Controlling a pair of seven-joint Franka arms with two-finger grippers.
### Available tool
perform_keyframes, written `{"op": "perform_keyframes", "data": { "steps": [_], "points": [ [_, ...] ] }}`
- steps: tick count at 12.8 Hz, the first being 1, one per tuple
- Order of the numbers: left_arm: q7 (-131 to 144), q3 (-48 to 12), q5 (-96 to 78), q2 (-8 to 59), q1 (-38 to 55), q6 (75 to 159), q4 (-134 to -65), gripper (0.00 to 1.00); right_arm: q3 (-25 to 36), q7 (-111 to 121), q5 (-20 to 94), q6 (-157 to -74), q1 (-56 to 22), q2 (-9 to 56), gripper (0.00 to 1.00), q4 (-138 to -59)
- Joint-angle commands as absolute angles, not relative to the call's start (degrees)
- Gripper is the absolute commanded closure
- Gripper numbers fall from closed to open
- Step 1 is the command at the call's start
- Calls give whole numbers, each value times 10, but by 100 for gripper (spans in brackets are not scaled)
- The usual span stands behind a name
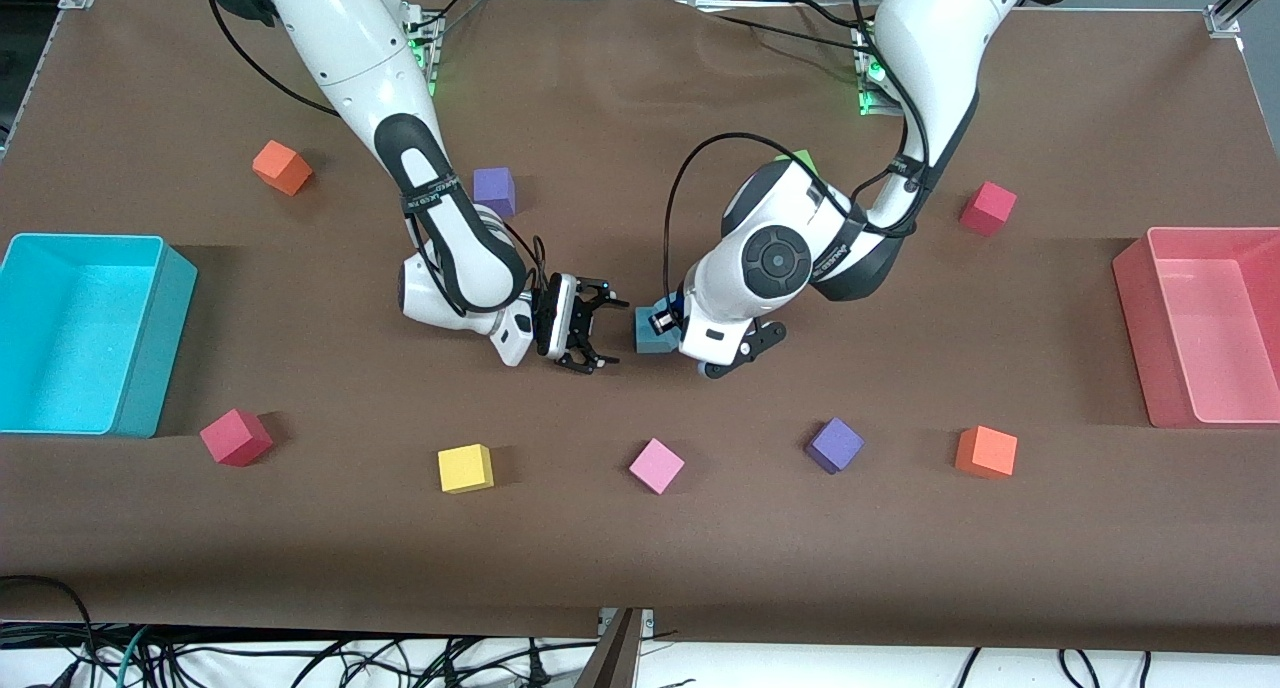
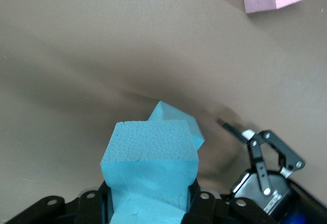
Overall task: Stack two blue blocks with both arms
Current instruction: 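Lift the second cyan cube with the left gripper over the first cube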
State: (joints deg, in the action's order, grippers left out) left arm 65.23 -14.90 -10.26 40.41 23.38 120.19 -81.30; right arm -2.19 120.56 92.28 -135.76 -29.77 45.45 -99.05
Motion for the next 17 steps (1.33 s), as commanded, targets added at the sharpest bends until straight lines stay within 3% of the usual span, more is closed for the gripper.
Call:
{"op": "perform_keyframes", "data": {
  "steps": [1,14,16,17],
  "points": [
    [719,-142,-126,428,250,1229,-789,85,-22,1227,938,-1356,-299,461,0,-982],
    [737,-137,-110,439,274,1231,-797,83,-21,1228,938,-1356,-298,464,0,-981],
    [743,-137,-111,440,276,1231,-797,73,-21,1228,938,-1356,-298,464,0,-981],
    [744,-137,-111,440,275,1231,-798,46,-21,1228,938,-1356,-299,464,0,-981]
  ]
}}
